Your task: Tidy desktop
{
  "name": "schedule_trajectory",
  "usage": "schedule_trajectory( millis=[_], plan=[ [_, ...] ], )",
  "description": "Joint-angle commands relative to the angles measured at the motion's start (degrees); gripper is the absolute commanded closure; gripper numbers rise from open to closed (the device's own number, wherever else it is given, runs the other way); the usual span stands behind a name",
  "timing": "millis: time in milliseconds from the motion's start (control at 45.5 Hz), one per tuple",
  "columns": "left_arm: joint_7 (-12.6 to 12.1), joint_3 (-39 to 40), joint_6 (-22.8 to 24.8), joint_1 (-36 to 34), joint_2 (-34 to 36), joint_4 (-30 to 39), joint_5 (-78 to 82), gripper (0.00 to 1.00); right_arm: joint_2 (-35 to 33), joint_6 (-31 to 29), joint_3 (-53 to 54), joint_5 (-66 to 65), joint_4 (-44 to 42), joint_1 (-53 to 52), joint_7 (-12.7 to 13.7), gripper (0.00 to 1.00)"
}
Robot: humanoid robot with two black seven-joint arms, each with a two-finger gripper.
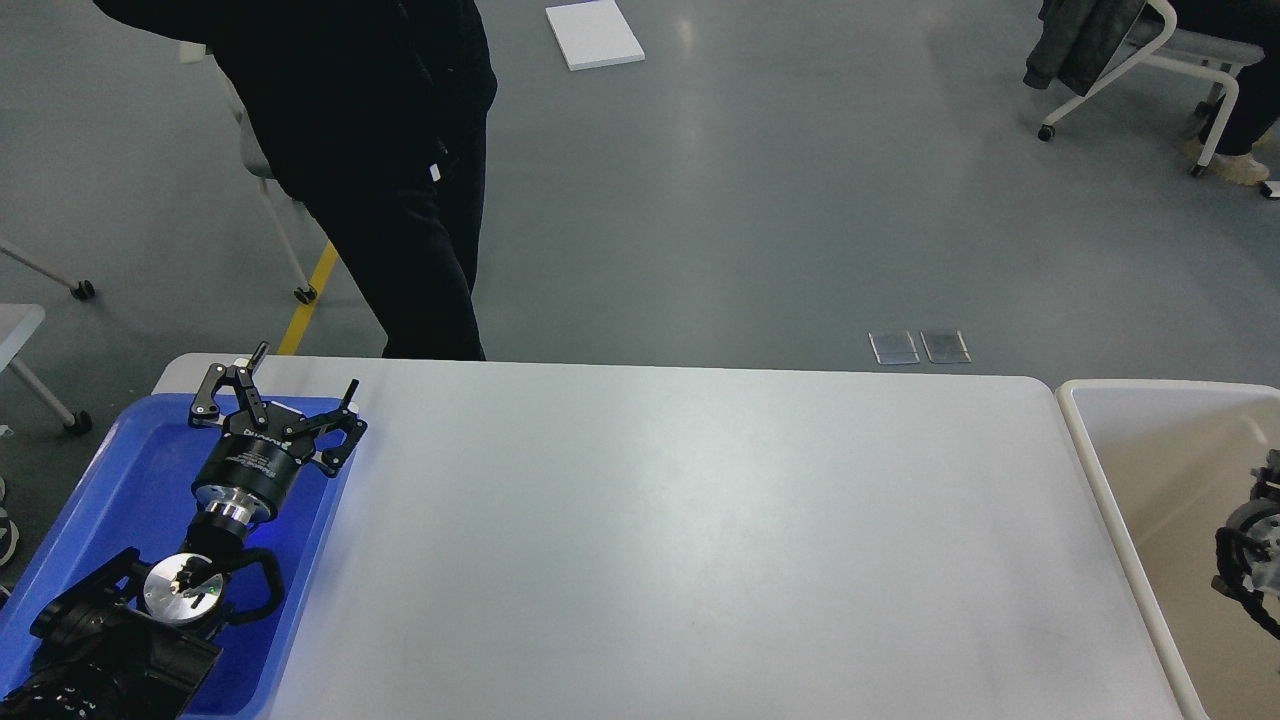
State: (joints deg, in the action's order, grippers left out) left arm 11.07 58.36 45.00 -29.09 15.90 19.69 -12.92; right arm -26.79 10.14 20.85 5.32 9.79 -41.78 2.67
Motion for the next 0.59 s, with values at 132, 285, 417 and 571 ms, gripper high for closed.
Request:
schedule_trajectory(
  millis=[132,285,417,571],
  plan=[
    [0.00,0.00,0.00,0.00,0.00,0.00,0.00,0.00,-13.72,0.41,8.32,0.48,26.85,-3.48,0.06,0.00],
    [0.00,0.00,0.00,0.00,0.00,0.00,0.00,0.00,-14.78,-0.03,15.18,0.57,32.75,-3.13,-0.03,0.00],
    [0.00,0.00,0.00,0.00,0.00,0.00,0.00,0.00,-12.59,-4.33,18.09,0.92,34.07,-3.04,-0.03,0.00],
    [0.00,0.00,0.00,0.00,0.00,0.00,0.00,0.00,-10.13,-13.21,18.53,6.71,34.25,-2.95,-0.03,0.00]
  ],
)
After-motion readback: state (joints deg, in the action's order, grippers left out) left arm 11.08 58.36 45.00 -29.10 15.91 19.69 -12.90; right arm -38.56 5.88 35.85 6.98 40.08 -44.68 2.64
